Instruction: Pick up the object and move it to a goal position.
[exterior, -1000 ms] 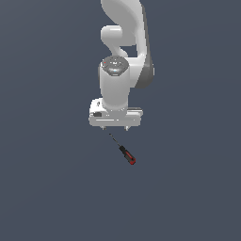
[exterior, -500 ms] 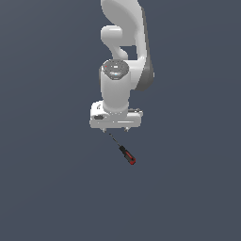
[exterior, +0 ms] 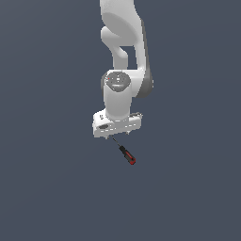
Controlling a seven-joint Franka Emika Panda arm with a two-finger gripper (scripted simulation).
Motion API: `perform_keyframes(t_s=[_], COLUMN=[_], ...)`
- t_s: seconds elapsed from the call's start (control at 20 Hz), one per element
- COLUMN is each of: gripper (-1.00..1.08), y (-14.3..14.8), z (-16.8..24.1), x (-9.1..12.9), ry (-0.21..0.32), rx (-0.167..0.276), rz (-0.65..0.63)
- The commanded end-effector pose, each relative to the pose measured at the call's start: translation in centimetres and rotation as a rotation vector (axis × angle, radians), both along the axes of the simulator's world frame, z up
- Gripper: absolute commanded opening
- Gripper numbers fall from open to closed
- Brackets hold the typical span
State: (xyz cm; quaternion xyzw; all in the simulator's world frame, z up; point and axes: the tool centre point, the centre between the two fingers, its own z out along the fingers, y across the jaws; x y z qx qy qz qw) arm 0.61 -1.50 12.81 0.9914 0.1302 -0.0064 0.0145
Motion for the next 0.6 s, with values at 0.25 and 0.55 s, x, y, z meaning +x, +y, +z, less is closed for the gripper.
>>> perform_keyframes(t_s=[0.25,0.55], gripper=[1.0,1.0], y=[0.8,1.4], z=[-3.3,-5.2], x=[0.5,0.7], ry=[0.001,-0.001], rx=[0.014,0.024], rz=[0.209,0.326])
